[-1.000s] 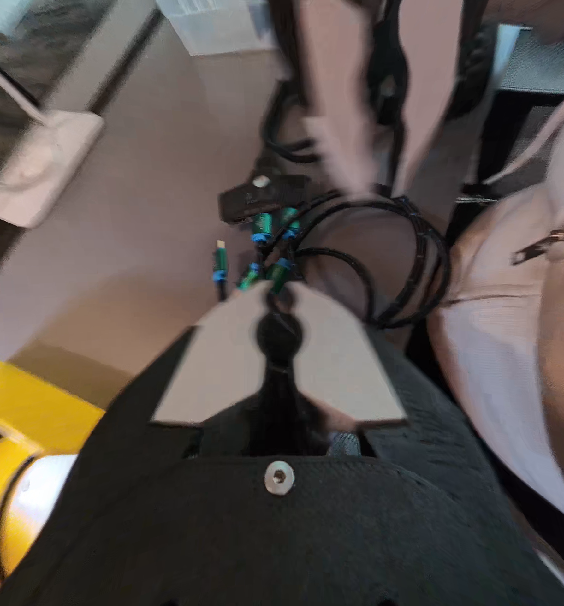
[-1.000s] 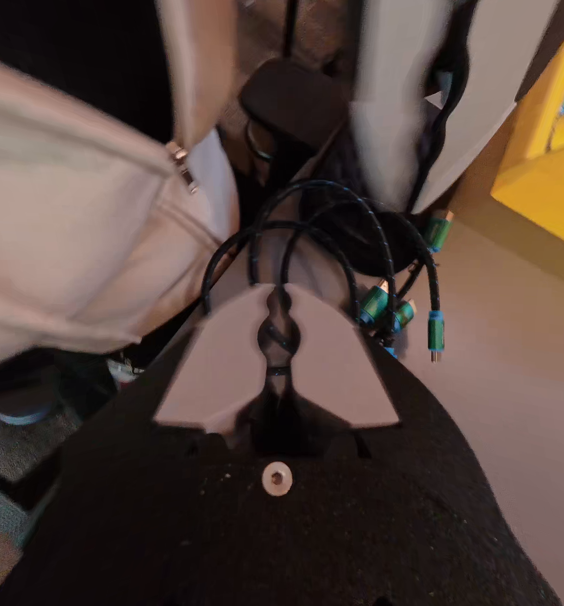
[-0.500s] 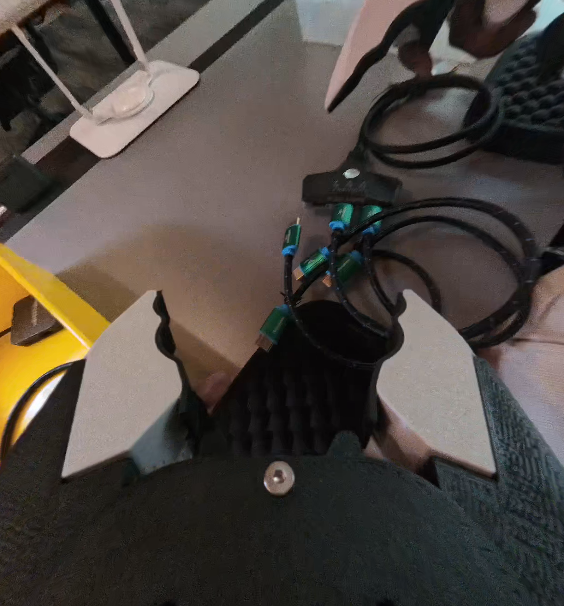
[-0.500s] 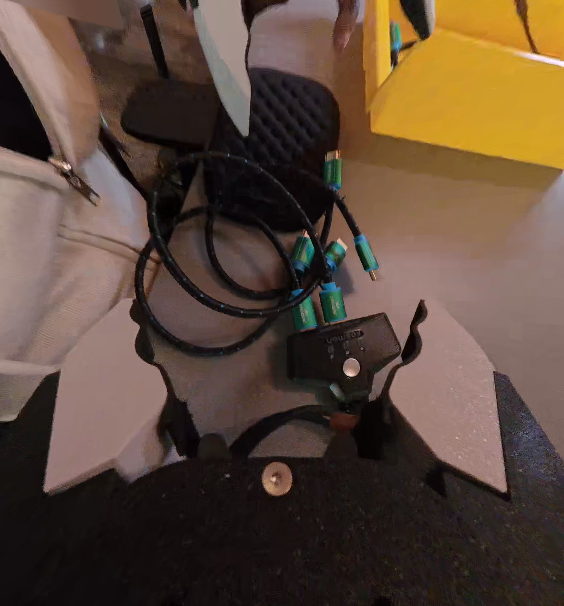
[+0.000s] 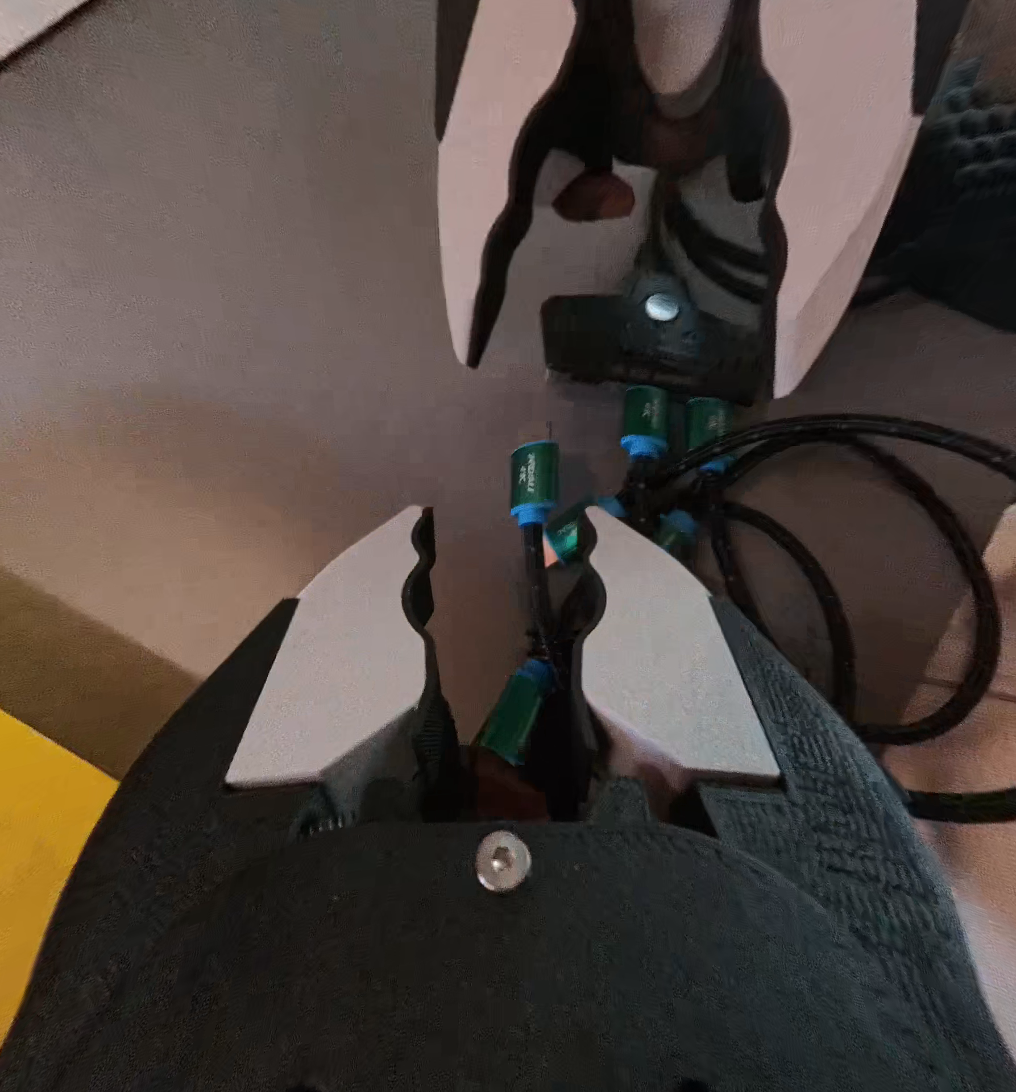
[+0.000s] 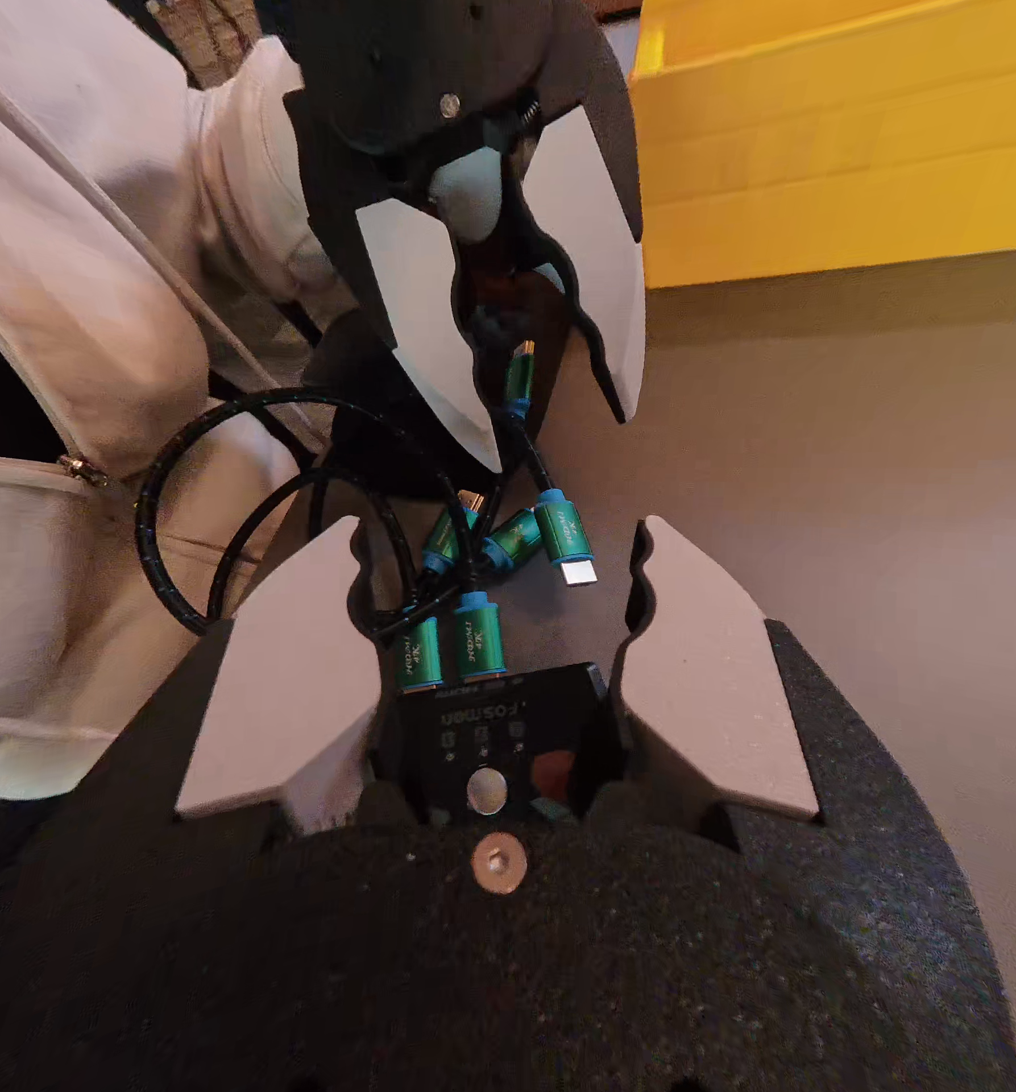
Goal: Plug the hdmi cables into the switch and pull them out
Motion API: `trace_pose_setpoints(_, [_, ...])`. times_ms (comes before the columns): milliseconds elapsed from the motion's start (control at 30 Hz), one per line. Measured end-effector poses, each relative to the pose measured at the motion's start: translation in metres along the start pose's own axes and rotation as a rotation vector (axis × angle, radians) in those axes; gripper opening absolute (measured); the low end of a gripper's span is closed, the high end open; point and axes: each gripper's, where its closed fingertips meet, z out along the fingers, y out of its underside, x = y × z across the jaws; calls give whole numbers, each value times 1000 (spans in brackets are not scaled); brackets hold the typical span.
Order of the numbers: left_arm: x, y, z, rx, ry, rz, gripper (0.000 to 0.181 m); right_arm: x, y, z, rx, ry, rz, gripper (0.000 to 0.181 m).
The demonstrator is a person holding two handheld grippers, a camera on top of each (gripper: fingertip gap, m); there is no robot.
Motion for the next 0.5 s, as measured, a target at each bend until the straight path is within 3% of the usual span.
trace_pose_setpoints(133, [6,27,13,-129,47,12,34,18,12,20,-114,-130,40,67])
trace_pose_setpoints(233, [12,25,16,-96,76,48,9,22,23,31,-203,-209,72,53])
trace_pose_setpoints(300, [12,22,15,-65,54,122,8,19,26,36,-230,-258,84,40])
trace_pose_setpoints(333, [12,20,14,-46,37,176,9,17,27,36,-237,-276,76,25])
trace_pose_setpoints(500, [13,10,6,46,8,216,9,16,17,31,-180,-190,-100,22])
